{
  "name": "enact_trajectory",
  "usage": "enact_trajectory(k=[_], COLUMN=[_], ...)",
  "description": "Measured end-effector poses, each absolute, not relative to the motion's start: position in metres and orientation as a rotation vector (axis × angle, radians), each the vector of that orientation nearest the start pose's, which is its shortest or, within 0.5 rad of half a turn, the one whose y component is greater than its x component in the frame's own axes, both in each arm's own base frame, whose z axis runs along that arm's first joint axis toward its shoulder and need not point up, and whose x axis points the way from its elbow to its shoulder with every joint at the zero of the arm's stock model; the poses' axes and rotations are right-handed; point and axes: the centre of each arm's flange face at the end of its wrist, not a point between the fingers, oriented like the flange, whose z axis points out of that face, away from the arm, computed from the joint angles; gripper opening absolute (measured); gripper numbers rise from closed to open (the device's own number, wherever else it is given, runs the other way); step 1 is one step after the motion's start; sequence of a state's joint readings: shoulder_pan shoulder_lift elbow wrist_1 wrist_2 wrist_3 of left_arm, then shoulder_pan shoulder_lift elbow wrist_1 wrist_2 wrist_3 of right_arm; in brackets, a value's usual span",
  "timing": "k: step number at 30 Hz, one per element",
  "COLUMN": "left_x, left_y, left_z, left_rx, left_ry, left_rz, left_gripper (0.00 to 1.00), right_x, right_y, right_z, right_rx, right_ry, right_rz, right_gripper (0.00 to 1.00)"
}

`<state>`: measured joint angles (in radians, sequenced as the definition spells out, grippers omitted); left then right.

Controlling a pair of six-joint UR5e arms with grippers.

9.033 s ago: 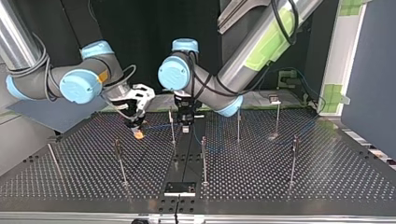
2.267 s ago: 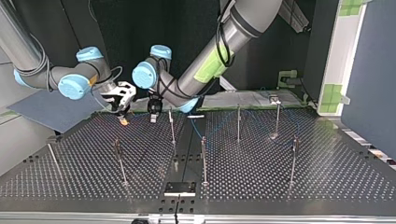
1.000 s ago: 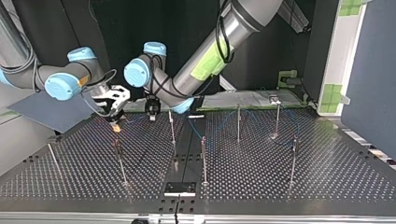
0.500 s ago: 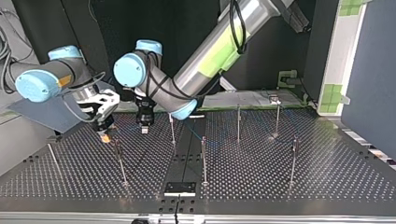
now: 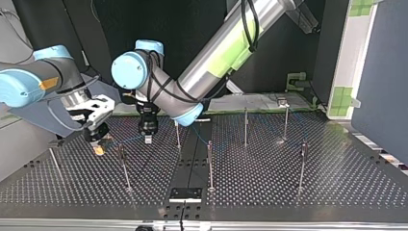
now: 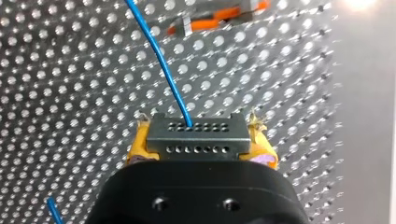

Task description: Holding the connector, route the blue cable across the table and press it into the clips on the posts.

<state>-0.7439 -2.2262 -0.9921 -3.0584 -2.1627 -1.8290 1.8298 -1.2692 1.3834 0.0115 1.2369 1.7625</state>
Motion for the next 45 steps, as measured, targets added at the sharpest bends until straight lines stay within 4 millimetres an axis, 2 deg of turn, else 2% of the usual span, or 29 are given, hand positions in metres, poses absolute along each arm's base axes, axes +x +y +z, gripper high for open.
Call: enact_trajectory(k=[18, 35, 45], left_x=[0.505, 0.456, 0.471], left_y=[-0.55, -0.576, -0.576], left_z=[0.392, 0.371, 0.387], left_rx=[-0.122, -0.003, -0.026], left_ry=[1.506, 1.614, 1.553], left_rz=[-0.358, -0.344, -0.397], left_gripper=[0.0, 0.0, 0.0], right_x=[0.318, 0.308, 0.307], right_y=[-0.539, -0.524, -0.523], right_z=[0.443, 0.445, 0.45], right_rx=[-2.259, -2.275, -2.266], right_ry=[1.512, 1.565, 1.557], right_rz=[-2.374, -2.332, -2.36], right_gripper=[0.0, 0.0, 0.0])
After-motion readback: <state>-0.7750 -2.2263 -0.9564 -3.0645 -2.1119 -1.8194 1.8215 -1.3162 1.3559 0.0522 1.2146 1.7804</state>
